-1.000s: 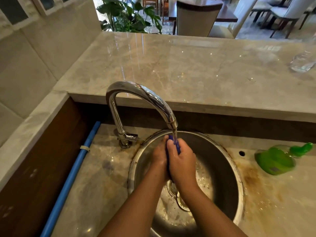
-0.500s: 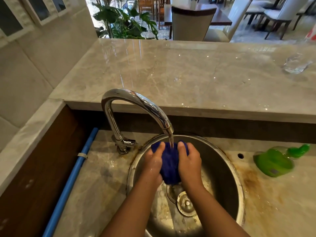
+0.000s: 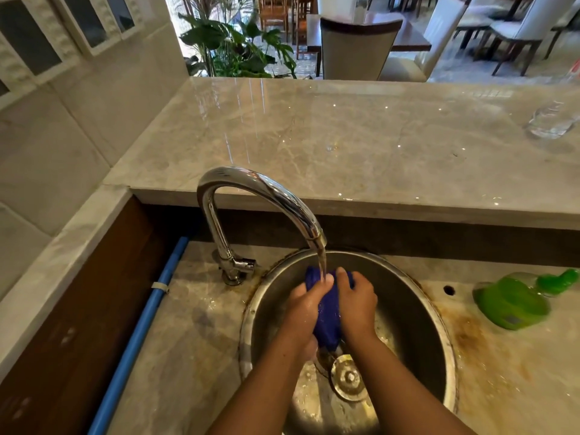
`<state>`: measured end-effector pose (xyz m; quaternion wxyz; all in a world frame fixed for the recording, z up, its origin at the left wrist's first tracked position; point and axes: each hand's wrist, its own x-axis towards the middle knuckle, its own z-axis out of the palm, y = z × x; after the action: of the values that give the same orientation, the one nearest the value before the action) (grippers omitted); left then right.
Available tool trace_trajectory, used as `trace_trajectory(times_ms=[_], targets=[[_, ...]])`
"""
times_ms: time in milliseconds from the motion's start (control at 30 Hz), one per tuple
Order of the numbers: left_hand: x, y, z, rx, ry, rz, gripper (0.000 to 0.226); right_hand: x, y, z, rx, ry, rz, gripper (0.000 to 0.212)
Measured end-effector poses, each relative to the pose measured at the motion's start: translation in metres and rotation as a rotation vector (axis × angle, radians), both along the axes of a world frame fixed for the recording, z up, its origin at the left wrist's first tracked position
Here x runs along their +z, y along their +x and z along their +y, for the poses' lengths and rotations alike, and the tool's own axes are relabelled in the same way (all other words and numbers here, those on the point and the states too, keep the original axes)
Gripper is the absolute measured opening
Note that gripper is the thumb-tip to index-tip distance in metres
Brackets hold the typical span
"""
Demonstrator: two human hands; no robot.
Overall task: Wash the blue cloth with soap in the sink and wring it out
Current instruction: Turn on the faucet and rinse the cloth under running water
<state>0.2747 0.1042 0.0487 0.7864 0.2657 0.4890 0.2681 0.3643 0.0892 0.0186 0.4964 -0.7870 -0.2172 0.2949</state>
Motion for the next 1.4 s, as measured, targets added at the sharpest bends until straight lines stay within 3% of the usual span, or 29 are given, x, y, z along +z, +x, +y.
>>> trace_trajectory(times_ms=[100,233,400,533,633,800,867,967,1067,1133,1267,1400], targets=[[-0.002,-0.002,0.012,0.093,0.017,0.087,0.022,0.014,-0.003,-0.011,-0.027,0.08,0.011,0.031],[-0.003,0.003,0.023,0.164,-0.001,0.153,0.033,0.033,-0.031,-0.024,0.128,0.203,-0.011,0.028],[-0.007,0.006,0.009,0.13,-0.098,0.077,0.046,0.019,-0.036,-0.002,0.195,0.046,-0.289,0.034],[-0.006,0.0,-0.002,0.103,-0.043,-0.008,0.033,0.005,-0.006,0.013,0.068,-0.008,-0.03,0.031],[-0.002,-0.007,0.001,0.069,-0.029,-0.061,0.029,-0.001,0.001,0.012,0.041,0.016,0.021,0.032],[-0.007,-0.007,0.026,0.155,0.031,0.111,0.034,0.018,-0.007,-0.01,0.078,0.155,0.112,0.031],[-0.005,-0.002,0.028,0.116,0.037,0.108,0.028,0.027,-0.027,-0.016,0.181,0.187,0.045,0.03],[0.0,0.003,0.02,0.013,-0.054,0.017,0.041,0.027,-0.041,-0.009,0.194,0.15,-0.214,0.034],[-0.009,0.003,0.014,0.016,-0.112,-0.044,0.046,0.021,-0.032,0.002,0.183,0.048,-0.309,0.034],[-0.017,-0.002,0.012,0.006,-0.11,-0.039,0.044,0.016,-0.025,0.006,0.146,0.024,-0.266,0.032],[-0.018,-0.012,0.012,-0.086,-0.029,-0.039,0.029,-0.003,-0.012,0.007,-0.122,0.008,0.055,0.034],[-0.016,-0.01,0.021,-0.035,0.02,0.057,0.038,0.003,-0.017,-0.003,-0.187,0.137,0.175,0.036]])
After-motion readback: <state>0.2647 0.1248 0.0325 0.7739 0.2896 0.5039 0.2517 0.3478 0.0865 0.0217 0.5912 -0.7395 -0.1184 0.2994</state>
